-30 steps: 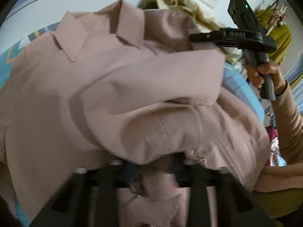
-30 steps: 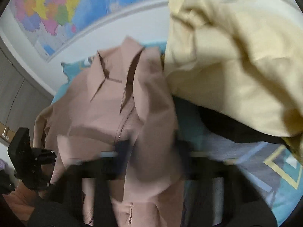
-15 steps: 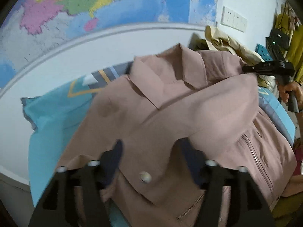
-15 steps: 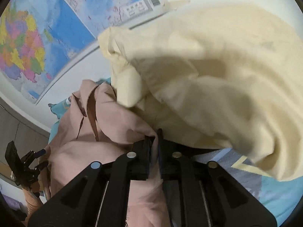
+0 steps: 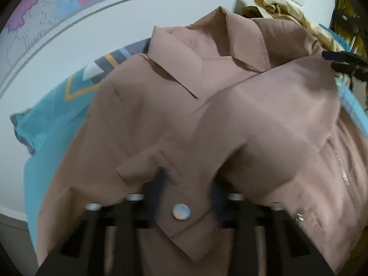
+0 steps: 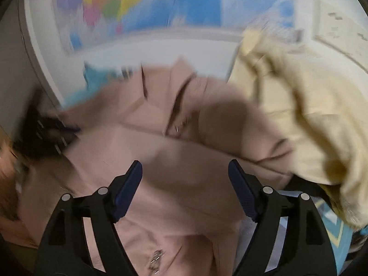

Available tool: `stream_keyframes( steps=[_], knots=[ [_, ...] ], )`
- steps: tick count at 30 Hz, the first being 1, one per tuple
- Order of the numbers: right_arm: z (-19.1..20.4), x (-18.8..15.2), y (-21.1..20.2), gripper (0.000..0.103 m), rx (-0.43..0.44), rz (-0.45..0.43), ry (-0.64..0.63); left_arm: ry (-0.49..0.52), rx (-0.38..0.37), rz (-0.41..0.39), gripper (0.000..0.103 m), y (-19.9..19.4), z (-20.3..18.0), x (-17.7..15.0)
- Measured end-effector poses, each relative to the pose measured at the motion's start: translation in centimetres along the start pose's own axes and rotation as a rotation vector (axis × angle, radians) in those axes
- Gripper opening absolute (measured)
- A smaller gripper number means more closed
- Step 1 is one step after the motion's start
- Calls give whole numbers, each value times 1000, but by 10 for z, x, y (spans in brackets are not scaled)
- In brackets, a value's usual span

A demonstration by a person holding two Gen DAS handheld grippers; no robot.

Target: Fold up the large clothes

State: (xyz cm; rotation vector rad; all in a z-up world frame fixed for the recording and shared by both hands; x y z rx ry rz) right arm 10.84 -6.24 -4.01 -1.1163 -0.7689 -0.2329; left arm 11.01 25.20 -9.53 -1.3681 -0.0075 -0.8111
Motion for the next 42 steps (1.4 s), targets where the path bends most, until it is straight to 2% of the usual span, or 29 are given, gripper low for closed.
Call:
stream_keyframes(
  steps=[2, 4, 6, 9, 10, 11, 13, 15, 16, 19, 22, 26, 28, 31, 35, 39, 42],
  knots=[
    [-6, -5, 26, 73, -29, 55, -3, -6, 31, -10, 6, -2, 5, 6],
    [-24, -9, 45, 56, -104, 86, 16, -11, 127, -69, 6, -14, 17, 21],
    [-40, -9, 50, 50, -131, 81, 53, -22, 200, -126, 5, -28, 28, 33],
    [-55, -3, 45, 49, -159, 44, 101, -34, 258, -161, 14, -37, 38, 41],
    [-58, -3, 43, 50, -157, 41, 109, -13, 292, -155, 23, -35, 38, 40],
    [-59, -4, 42, 51, -157, 45, 114, 20, 309, -132, 37, -30, 36, 36],
    [-56, -7, 38, 55, -162, 45, 99, 28, 219, -60, 53, -13, 31, 22],
    [-48, -3, 30, 58, -156, 31, 92, 5, 205, -28, 53, -7, 34, 10],
    [-39, 0, 22, 58, -126, 16, 93, -6, 206, -28, 55, -8, 37, 5],
    [-1, 11, 4, 62, -27, -15, 45, -69, 162, -70, 65, -21, 43, -6],
    [52, 13, 6, 63, 112, 11, -36, -127, 147, -174, 72, -56, 53, -13],
    [108, 9, 38, 61, 166, 71, -142, -193, 175, -218, 73, -86, 67, -27],
    [125, -4, 62, 61, 186, 143, -164, -215, 199, -212, 75, -95, 72, -39],
    [108, -21, 85, 58, 116, 204, -176, -260, 222, -186, 80, -106, 79, -66],
    [95, -18, 68, 61, 113, 191, -142, -290, 233, -129, 80, -114, 78, -110],
    [119, -25, 29, 67, 262, 179, -141, -312, 182, -107, 80, -114, 66, -143],
    [168, -37, 6, 71, 408, 183, -217, -311, 162, -98, 76, -112, 58, -157]
  ],
)
Point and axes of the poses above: each gripper's, at about its wrist camera, not at the fingertips, and y roughly the way its jaws point, z to its left, x to its top, the point moved 9 cm from there along y, roughly the way its jaws point, and after that the axes turned 13 degrees about y, right-handed, at the moved point
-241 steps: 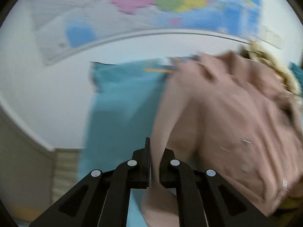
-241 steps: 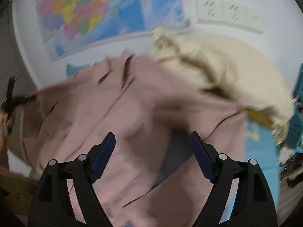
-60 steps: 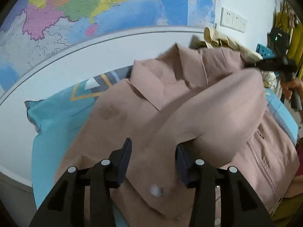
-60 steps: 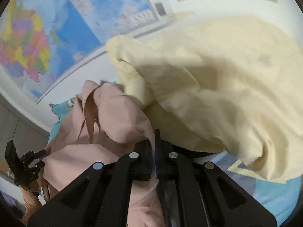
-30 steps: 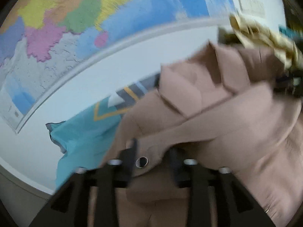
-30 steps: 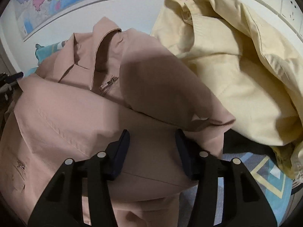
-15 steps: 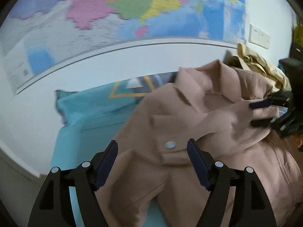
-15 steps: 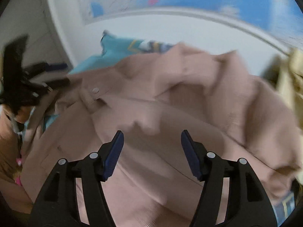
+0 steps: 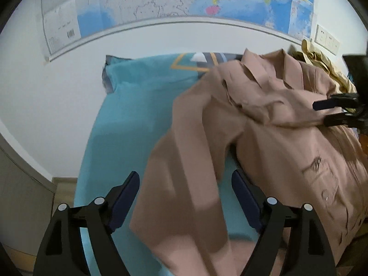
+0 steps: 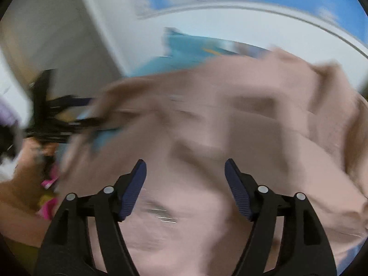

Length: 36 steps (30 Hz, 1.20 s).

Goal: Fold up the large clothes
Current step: 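Lay the jacket back down and flatten it with both grippers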

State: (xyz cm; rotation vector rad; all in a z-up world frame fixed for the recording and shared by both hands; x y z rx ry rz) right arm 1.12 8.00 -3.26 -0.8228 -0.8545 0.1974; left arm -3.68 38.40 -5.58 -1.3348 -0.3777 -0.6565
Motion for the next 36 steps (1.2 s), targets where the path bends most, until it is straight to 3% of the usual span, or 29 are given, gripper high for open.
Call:
stream_keyframes(
  steps=[2, 3, 5, 7, 12, 14, 15, 16, 18, 26, 31, 36],
  knots=[
    [42, -5, 11, 74, 96, 31, -62, -9, -7, 14, 60, 2, 0, -5],
    [68, -10, 20, 75, 151, 58, -100, -22, -16, 17, 59, 2, 3, -5],
    [115, -19, 42, 76, 257, 114, -145, -51, -22, 9, 62, 0, 9, -5],
    [142, -31, 57, 82, 297, 158, -167, -97, -29, -8, 74, -4, 18, 0],
    [180, -56, 107, 82, 292, 263, -177, -149, -9, -69, 74, -23, 36, 12],
    [184, -54, 120, 69, 251, 240, -191, -152, 1, -83, 75, -28, 39, 15],
    [184, -51, 123, 45, 247, 233, -191, -154, 6, -90, 75, -31, 41, 15],
    [182, -49, 123, 4, 261, 250, -162, -156, 6, -95, 75, -34, 42, 15],
    [176, -36, 111, 4, 365, 285, -41, -162, 18, -110, 75, -42, 48, 14],
    [119, 64, -31, 4, 461, 61, 19, -218, -28, -249, 75, -82, 62, 28],
    [37, 97, -109, 5, 367, -60, 78, -132, -65, -250, 75, -72, 32, 53],
    [-81, 87, -130, 21, 227, -40, 257, 11, -164, -218, 75, -30, -28, 81]
  ],
)
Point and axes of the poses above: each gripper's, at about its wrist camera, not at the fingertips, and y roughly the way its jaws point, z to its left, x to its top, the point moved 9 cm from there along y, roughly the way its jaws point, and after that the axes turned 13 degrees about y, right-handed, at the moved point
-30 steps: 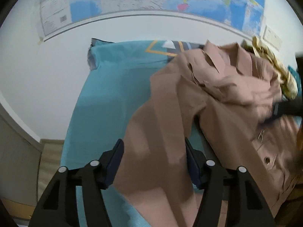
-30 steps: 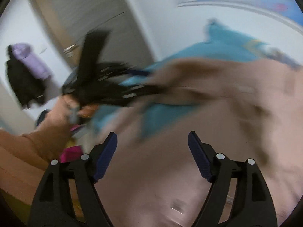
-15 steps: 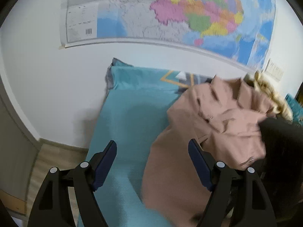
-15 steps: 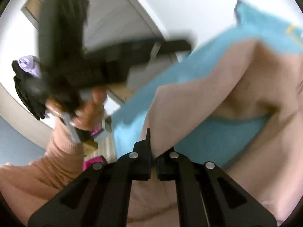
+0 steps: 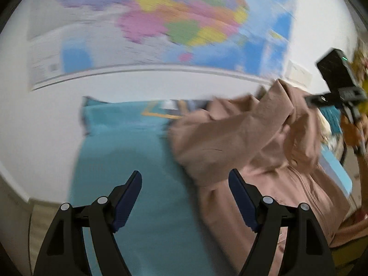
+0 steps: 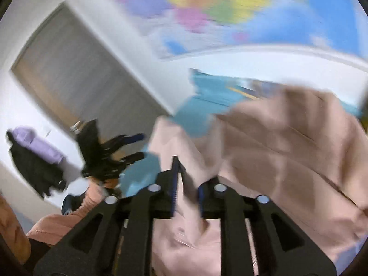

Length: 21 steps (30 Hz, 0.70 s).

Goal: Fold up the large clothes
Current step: 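Lay the jacket back down and flatten it with both grippers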

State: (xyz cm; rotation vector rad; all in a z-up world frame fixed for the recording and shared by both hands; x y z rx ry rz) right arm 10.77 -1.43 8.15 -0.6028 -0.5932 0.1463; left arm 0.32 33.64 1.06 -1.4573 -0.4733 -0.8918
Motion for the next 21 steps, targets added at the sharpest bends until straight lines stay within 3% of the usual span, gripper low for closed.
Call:
stream_keyframes(
  steps=[2, 5, 7, 8, 14, 18, 20, 21],
  knots=[
    [-38, -9, 1, 33, -59, 16, 84, 37, -50, 20, 75, 24, -19, 4],
    [-79, -33, 6, 47, -116, 11, 186, 115, -43, 73, 75, 59, -42, 6],
    [-105, -42, -4, 85, -204, -44, 206, 113, -74, 123, 73, 83, -52, 4],
    [-112, -47, -12, 89, -210, -79, 216, 107, -83, 138, 72, 90, -53, 4],
    [-108, -92, -38, 95, -236, -162, 119, 89, -81, 157, 72, 105, -54, 7],
    [-114, -119, -17, 97, -381, -148, 26, 67, -80, 174, 72, 115, -55, 9],
    [-123, -121, -1, 91, -395, -138, 28, 62, -84, 178, 72, 119, -58, 10],
    [-126, -120, 4, 77, -410, -141, 31, 60, -86, 180, 72, 121, -60, 10]
  ],
)
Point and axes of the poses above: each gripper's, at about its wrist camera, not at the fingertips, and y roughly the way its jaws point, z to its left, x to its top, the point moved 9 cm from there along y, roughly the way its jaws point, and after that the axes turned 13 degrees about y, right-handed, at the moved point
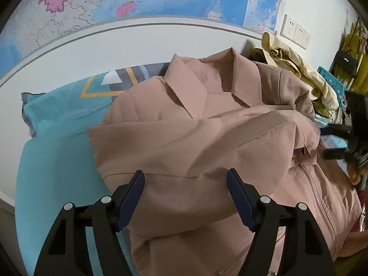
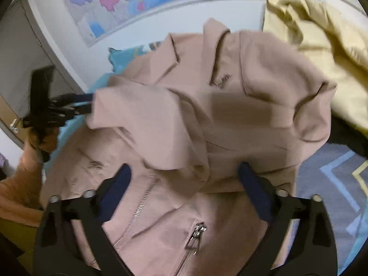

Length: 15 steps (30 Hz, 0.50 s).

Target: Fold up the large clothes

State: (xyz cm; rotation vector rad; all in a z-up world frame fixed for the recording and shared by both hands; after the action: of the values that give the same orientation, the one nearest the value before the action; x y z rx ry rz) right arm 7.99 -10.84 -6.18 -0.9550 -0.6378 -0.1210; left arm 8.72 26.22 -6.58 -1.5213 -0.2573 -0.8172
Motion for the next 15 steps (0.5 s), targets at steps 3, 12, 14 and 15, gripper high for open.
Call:
stream_keyframes(
  steps=[3, 12, 14, 15],
  knots=[
    [-3, -4, -2, 21, 81, 49, 41, 6, 4, 6, 72, 2, -5, 2],
    [-35, 42, -96, 7, 349, -44, 279, -21, 31, 20, 72, 5, 4, 0],
    [-62, 46, -80, 8, 260, -31, 350, -32, 40, 29, 72, 9, 7, 1],
    [-67, 44, -71, 9, 255, -15, 362, -34, 48, 36, 72, 12, 7, 1]
  ],
)
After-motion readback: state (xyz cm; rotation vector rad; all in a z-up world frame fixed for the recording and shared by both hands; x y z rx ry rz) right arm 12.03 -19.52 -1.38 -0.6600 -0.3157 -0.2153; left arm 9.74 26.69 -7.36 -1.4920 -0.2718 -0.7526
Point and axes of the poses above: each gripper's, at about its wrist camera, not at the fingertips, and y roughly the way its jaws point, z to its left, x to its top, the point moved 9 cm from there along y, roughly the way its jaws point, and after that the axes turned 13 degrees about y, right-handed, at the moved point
